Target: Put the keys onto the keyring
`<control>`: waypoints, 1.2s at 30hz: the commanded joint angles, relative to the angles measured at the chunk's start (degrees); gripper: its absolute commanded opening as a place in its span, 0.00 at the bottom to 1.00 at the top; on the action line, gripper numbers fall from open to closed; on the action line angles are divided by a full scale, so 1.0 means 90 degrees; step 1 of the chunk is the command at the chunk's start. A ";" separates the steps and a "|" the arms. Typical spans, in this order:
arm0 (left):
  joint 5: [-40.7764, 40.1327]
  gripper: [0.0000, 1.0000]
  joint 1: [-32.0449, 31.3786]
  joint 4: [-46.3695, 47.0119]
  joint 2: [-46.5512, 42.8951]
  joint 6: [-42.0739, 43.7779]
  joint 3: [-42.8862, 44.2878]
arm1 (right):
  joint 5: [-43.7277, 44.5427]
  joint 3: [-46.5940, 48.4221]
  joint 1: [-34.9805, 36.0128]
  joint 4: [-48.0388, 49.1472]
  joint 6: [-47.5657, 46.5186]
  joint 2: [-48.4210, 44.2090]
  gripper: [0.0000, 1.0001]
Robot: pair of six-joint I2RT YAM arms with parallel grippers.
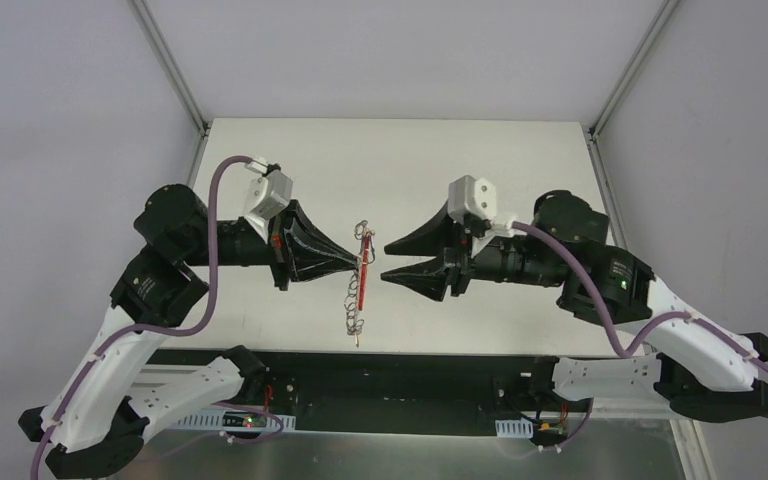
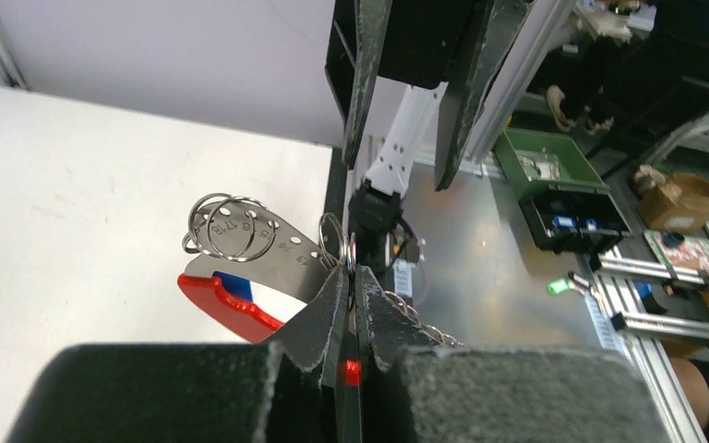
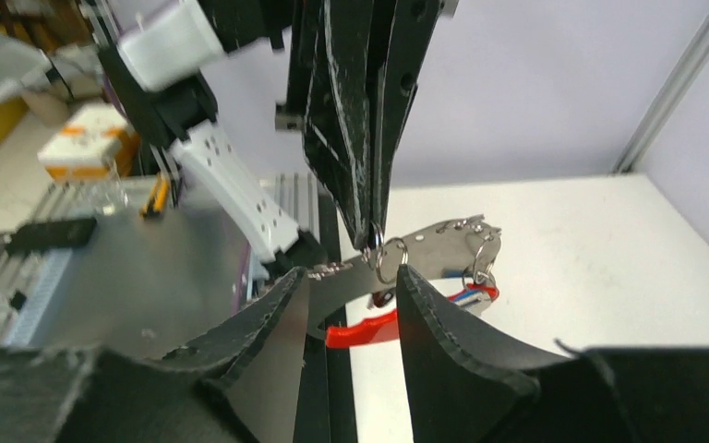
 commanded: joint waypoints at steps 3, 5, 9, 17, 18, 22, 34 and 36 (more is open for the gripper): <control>0.0558 0.00 -0.0019 -0.1222 0.0161 0.0606 0.0465 | -0.0216 0.0565 0.0027 -0.1761 -0.0689 0.0273 0.42; 0.0627 0.00 -0.0019 -0.1725 0.0248 0.0756 0.0561 | -0.0331 0.0641 0.0030 -0.1970 -0.0770 0.0325 0.42; 0.0715 0.00 -0.0017 -0.2322 0.0404 0.0957 0.0616 | -0.0586 0.0893 0.0027 -0.2418 -0.0845 0.0575 0.40; 0.0711 0.00 -0.0019 -0.2948 0.0534 0.1362 0.0528 | -0.1018 0.0918 -0.0018 -0.2368 -0.0780 0.0849 0.38; 0.0711 0.00 -0.0019 -0.2963 0.0530 0.1393 0.0511 | -0.1053 0.0935 -0.0034 -0.2332 -0.0752 0.0887 0.38; 0.0699 0.00 -0.0019 -0.2998 0.0521 0.1509 0.0474 | -0.1250 0.0849 -0.0179 -0.2006 -0.0512 0.1036 0.37; 0.0771 0.00 -0.0019 -0.3008 0.0464 0.1833 0.0433 | -0.2053 0.0742 -0.0575 -0.1238 0.0106 0.1343 0.37; 0.0719 0.00 -0.0019 -0.3013 0.0455 0.1878 0.0442 | -0.2159 0.0741 -0.0578 -0.1238 0.0144 0.1365 0.38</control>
